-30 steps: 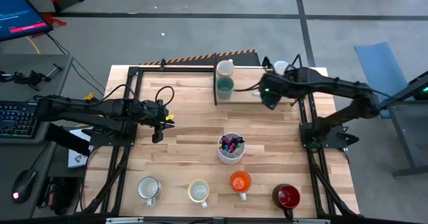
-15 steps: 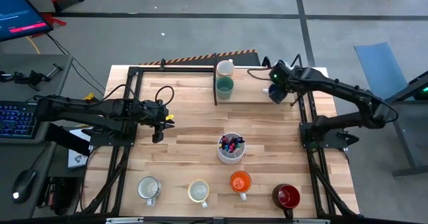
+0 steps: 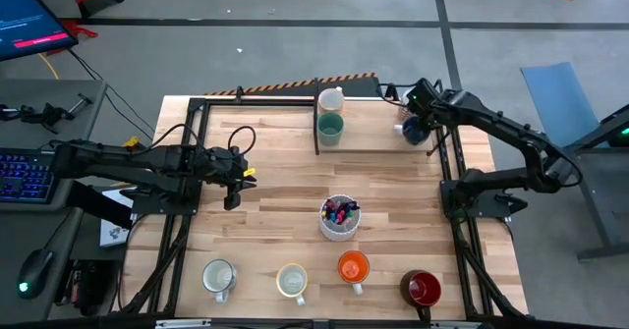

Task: Place coffee mugs
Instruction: Put the blue mug on the shelf, then put the blue patterned mug on the shelf

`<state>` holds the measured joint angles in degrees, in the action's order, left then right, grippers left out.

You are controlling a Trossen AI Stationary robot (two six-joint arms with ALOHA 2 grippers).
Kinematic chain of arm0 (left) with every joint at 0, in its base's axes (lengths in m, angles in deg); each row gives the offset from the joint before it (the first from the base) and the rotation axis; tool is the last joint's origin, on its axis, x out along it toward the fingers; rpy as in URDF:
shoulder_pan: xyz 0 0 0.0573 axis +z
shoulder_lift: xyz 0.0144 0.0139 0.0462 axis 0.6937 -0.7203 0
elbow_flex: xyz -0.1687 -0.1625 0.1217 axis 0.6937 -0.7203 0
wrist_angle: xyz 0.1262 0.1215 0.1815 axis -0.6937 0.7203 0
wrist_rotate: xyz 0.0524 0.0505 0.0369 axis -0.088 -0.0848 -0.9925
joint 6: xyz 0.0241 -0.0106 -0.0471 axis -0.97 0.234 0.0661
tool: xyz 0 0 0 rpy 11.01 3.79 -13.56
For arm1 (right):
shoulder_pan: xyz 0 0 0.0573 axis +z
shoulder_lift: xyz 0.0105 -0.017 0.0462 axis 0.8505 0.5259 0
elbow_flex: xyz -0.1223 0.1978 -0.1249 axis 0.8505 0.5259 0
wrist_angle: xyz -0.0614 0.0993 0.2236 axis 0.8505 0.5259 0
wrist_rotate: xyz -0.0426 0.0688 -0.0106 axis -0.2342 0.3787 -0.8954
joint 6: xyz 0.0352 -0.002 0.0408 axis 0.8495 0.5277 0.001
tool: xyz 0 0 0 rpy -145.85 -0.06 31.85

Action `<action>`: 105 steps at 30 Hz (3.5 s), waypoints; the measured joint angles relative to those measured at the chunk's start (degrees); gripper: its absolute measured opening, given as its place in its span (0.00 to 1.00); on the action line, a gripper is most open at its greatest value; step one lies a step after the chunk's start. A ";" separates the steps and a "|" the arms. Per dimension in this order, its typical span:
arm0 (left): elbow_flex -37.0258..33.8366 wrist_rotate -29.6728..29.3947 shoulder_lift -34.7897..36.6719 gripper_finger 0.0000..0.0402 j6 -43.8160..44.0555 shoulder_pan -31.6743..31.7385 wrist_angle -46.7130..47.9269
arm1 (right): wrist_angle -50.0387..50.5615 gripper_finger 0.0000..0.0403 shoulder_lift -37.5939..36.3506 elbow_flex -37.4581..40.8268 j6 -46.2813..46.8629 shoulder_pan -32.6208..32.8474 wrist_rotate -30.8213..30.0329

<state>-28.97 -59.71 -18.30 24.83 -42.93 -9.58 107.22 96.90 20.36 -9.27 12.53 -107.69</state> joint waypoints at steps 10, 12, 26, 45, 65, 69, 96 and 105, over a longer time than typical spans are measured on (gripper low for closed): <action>0.00 0.00 -0.01 0.16 0.62 0.00 -0.01 | 0.07 0.00 0.00 0.00 1.80 -1.55 1.96; -0.02 -0.13 0.01 0.16 1.19 -0.01 -0.01 | 0.08 0.00 0.00 0.00 2.89 -1.55 1.82; -0.02 -0.44 0.01 0.16 1.49 0.00 -0.01 | -3.58 0.00 -0.47 3.64 0.05 -1.53 0.70; -0.02 -0.42 0.01 0.16 2.49 0.00 -0.01 | -5.84 0.17 -0.43 3.96 -1.26 -1.55 -1.34; -0.02 -0.42 0.00 0.16 2.49 0.00 -0.01 | -5.81 0.20 -7.70 3.89 -1.93 -1.55 -1.87; -0.02 -0.42 0.00 0.16 2.49 -0.01 -0.03 | -5.81 0.20 -11.36 3.87 -1.94 -1.53 -1.44; -0.02 -0.42 0.01 0.16 2.54 0.00 -0.06 | -9.97 0.20 -19.58 3.85 2.64 13.64 28.93; -0.02 -0.42 0.01 0.16 2.58 0.00 -0.06 | -11.54 0.20 -19.58 3.85 0.63 24.54 31.65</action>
<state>-28.99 -60.12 -18.29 27.41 -42.93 -9.64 95.67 77.32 24.21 -8.65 37.07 -76.03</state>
